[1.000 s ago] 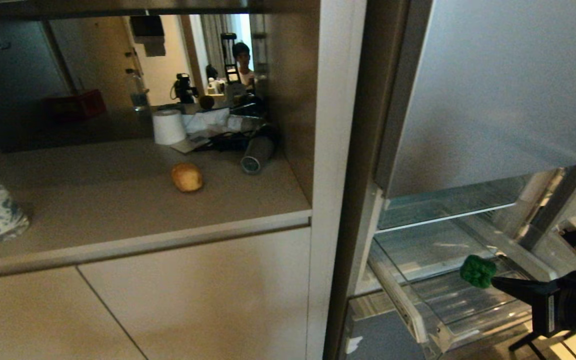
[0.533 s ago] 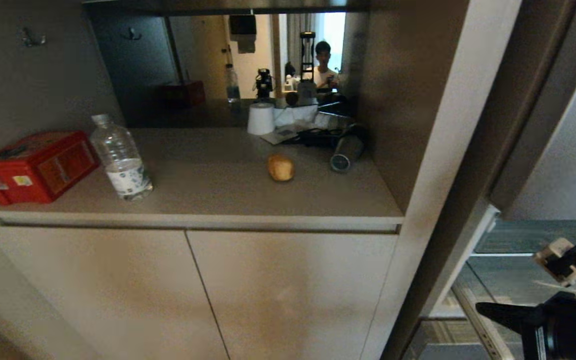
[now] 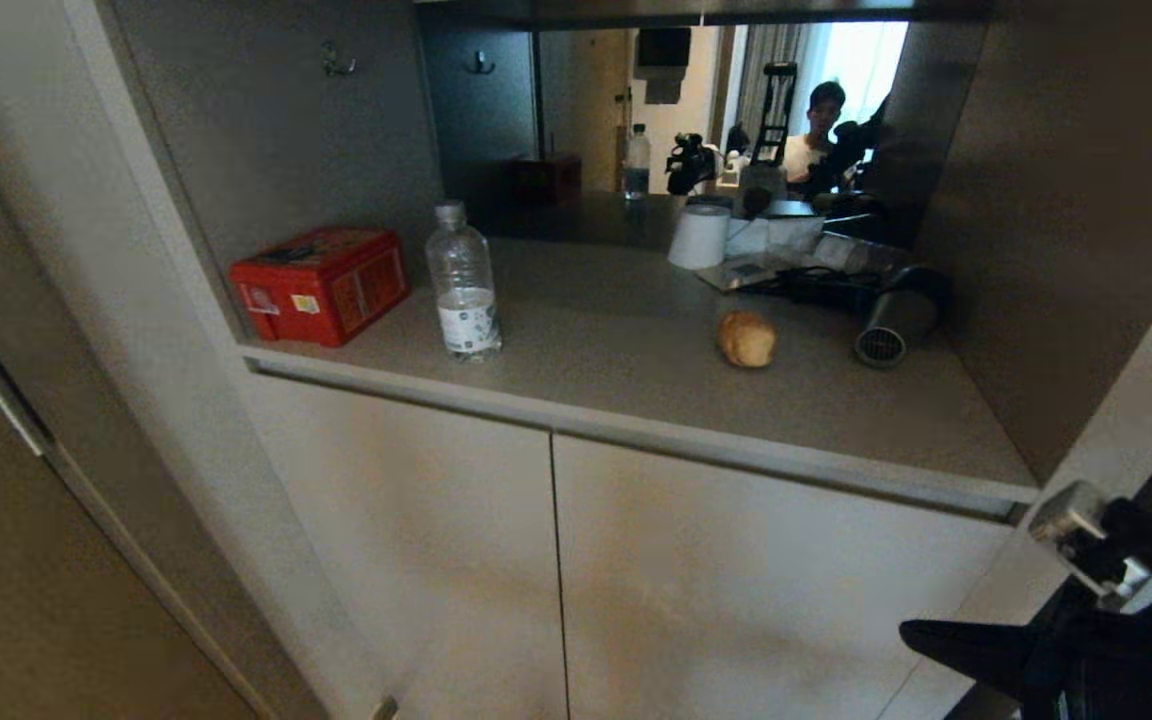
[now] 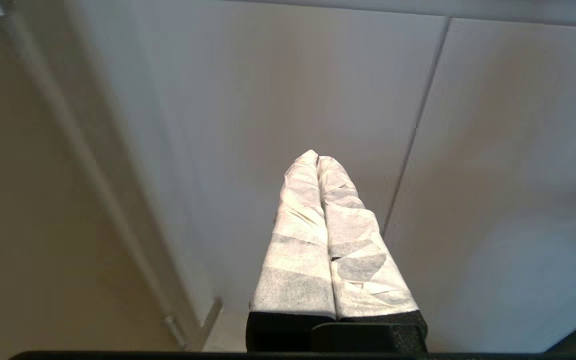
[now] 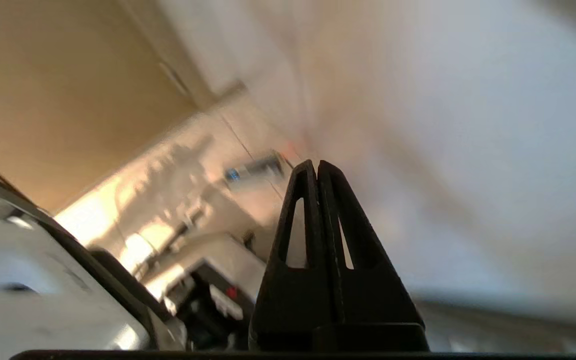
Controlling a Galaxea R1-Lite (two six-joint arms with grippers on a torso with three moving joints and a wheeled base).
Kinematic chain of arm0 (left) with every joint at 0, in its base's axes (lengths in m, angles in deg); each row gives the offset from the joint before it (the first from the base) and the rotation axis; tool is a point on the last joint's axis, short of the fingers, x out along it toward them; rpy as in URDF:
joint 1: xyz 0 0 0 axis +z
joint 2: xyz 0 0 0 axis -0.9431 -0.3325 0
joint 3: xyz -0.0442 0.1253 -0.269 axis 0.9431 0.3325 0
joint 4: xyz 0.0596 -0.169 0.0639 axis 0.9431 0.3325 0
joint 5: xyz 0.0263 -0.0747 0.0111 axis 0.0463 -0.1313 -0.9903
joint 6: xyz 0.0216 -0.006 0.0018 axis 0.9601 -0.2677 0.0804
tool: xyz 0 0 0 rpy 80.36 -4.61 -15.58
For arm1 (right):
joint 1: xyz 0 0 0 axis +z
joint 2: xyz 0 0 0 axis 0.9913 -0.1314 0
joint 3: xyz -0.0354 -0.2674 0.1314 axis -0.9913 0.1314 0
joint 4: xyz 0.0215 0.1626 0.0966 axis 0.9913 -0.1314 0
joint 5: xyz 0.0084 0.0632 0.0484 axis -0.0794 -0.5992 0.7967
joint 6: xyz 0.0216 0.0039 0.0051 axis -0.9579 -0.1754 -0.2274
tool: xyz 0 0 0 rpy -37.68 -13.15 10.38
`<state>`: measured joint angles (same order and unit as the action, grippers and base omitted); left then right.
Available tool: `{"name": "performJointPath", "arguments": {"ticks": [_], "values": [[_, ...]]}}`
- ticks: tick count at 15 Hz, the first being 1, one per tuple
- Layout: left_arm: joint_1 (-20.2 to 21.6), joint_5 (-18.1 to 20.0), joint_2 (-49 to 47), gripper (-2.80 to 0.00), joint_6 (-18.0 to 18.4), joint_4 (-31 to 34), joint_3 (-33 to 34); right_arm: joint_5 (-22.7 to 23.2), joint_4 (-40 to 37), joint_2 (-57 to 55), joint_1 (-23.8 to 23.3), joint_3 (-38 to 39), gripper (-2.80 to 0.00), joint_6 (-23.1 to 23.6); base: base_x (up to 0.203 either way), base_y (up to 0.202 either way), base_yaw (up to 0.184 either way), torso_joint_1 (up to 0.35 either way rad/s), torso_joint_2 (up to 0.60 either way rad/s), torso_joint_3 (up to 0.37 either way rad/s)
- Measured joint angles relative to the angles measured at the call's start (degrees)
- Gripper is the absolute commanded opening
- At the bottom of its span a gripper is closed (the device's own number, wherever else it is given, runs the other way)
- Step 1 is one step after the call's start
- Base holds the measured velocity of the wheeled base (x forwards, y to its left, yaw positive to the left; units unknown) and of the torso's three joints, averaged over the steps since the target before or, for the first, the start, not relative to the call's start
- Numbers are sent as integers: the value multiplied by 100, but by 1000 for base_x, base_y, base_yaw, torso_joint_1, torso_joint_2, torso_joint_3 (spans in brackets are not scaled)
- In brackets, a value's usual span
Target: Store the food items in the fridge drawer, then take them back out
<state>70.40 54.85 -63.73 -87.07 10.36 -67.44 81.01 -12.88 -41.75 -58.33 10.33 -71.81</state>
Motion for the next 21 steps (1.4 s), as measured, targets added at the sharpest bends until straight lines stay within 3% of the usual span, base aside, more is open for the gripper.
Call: {"name": "performJointPath", "arguments": {"ticks": [7,8,15,21], "values": [[0,0,0,-280,1,0,0,-13,-417,-690,200,-2087,-280,-277,0,0,0,0,0,0],[0,0,0,-280,0,0,0,-86,-463,-900,202,-2320,0,-284,0,0,0,0,0,0],[0,0,0,-280,0,0,0,-1172,-455,-2491,205,-3955,0,-277,0,0,0,0,0,0],[0,0,0,-280,0,0,0,-2727,188,-4038,247,-5450,0,-235,0,0,0,0,0,0]]}}
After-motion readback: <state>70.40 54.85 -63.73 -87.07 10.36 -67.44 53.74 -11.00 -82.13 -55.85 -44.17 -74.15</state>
